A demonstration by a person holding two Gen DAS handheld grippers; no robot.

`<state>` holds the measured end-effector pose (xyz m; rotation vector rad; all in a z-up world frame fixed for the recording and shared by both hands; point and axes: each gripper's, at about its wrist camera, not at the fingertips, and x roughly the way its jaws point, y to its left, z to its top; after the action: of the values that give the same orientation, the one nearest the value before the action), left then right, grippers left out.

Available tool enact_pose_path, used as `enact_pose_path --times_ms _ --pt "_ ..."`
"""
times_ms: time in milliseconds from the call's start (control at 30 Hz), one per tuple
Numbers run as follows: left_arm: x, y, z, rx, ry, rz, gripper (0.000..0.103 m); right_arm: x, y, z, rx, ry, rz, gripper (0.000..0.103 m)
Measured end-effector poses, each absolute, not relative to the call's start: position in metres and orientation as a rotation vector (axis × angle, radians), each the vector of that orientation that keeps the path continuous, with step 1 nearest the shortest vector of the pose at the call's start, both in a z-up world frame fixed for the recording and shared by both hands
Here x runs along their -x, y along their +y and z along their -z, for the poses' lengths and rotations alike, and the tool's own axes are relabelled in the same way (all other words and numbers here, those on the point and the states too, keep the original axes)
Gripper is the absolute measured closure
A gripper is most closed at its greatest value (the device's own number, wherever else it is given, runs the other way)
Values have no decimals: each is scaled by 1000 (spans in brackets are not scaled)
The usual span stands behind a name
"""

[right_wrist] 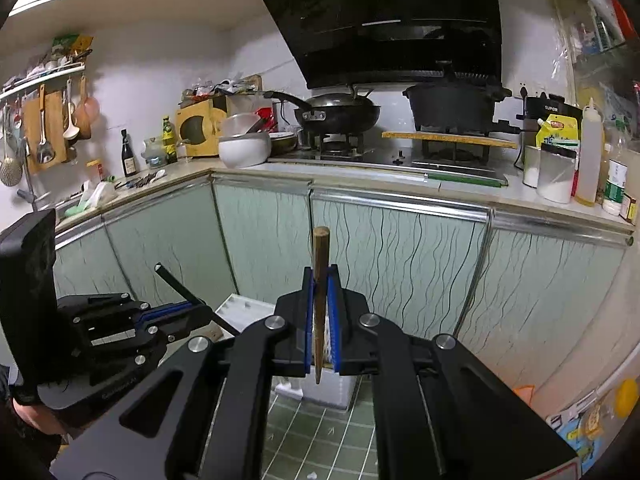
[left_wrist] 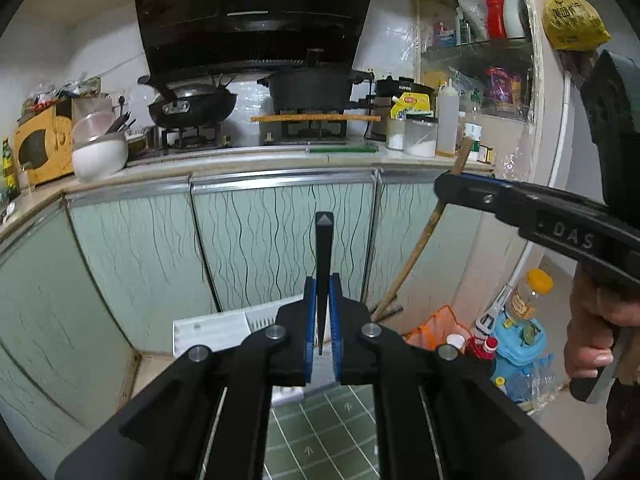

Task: Organize utensils
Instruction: 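Lower the chopsticks into the holder slots and open both grippers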

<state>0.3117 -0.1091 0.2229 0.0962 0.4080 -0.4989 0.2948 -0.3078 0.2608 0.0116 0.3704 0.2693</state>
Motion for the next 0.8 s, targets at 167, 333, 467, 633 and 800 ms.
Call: enact_pose_path --times_ms 167,333,467,633,800 --pt "-339 -119 -229 -102 405 500 97 -324 -308 -263 7 377 -254 96" --pt "-366 -123 -216 -110 427 495 97 -348 -315 -248 -2 391 -249 96" --pt "-384 -125 -201 -104 450 497 97 -368 -319 -232 -14 403 -261 96" --pt "-400 -125 -177 -101 456 508 96 -388 -321 -209 -11 425 -261 96" --pt "-404 -113 -166 -104 453 418 7 -396 -331 -191 -12 450 -211 26"
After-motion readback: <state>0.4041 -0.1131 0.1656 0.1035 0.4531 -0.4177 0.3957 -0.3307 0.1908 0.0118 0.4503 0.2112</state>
